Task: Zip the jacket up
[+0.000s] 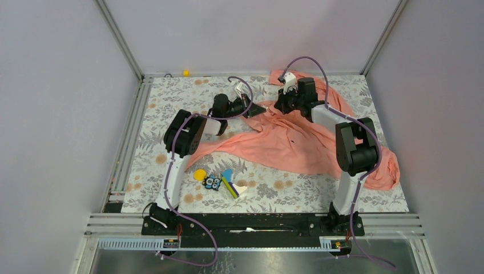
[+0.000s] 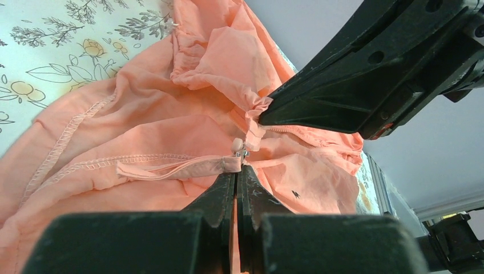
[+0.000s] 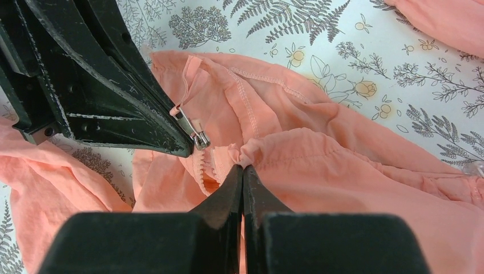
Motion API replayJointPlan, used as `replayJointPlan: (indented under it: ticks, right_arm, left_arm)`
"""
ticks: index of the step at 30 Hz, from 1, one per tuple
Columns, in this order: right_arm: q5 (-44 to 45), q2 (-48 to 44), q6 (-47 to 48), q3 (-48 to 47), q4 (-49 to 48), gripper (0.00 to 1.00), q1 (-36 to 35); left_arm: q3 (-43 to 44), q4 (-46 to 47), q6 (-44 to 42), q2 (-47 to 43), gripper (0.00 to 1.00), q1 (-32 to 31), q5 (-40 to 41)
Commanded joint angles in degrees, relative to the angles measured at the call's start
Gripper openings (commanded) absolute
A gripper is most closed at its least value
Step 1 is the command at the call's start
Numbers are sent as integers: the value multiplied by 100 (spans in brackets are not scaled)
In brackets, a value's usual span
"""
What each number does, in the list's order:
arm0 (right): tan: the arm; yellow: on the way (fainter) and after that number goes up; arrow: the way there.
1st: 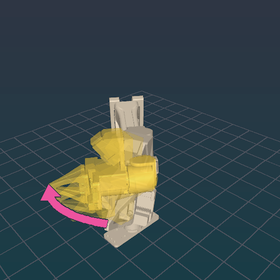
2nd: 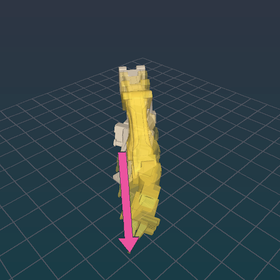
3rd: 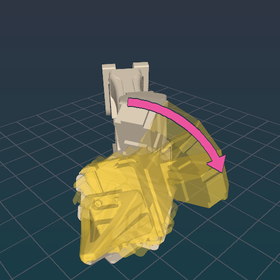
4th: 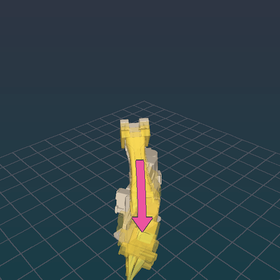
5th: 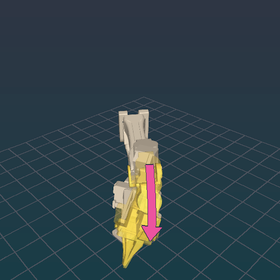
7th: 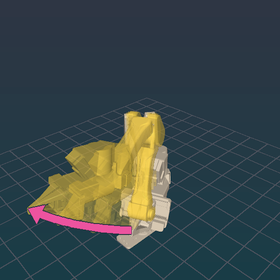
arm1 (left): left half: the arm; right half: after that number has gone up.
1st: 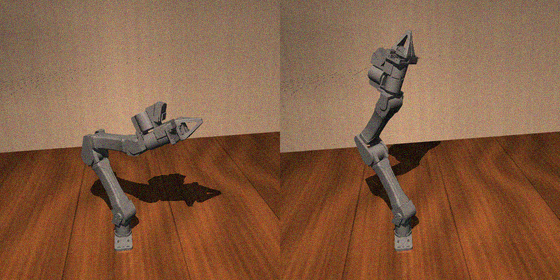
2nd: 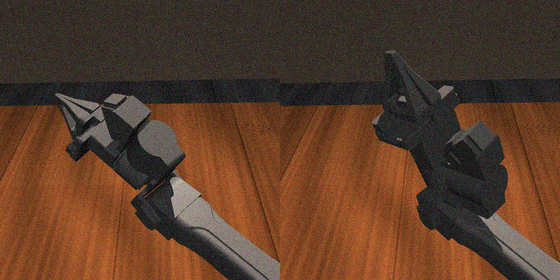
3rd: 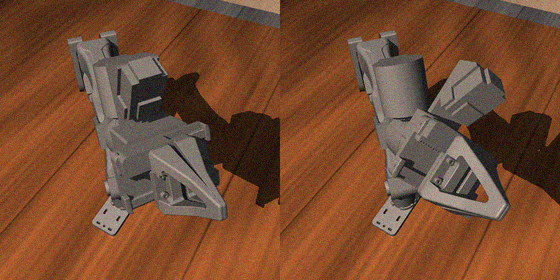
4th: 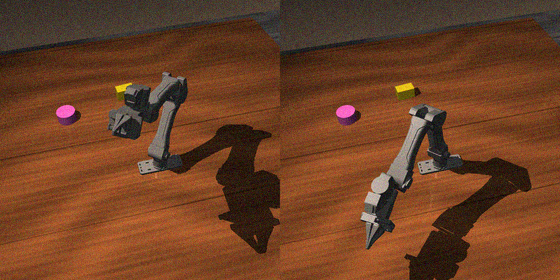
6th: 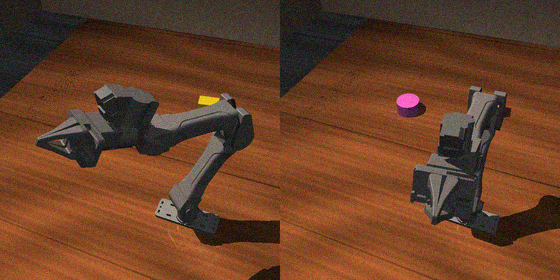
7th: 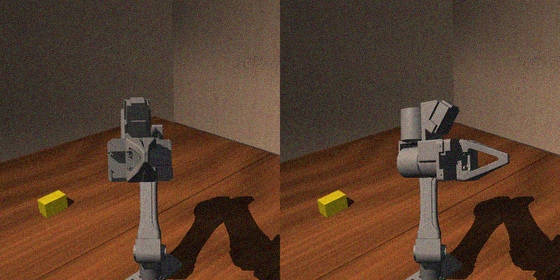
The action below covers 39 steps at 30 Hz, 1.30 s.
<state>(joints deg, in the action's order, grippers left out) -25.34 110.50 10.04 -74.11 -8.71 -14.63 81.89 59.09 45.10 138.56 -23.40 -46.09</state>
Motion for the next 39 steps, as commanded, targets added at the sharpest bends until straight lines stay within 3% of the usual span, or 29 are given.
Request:
replayJointPlan:
  ticks: [1, 39]
  right_arm:
    - [-40, -257, -11, 10, -267, 0, -58]
    - [-29, -31, -140, -213, -124, 0, -62]
  left_arm:
    - [35, 138, -196, -403, 0, 11, 114]
    - [24, 413, -19, -355, 0, -16, 53]
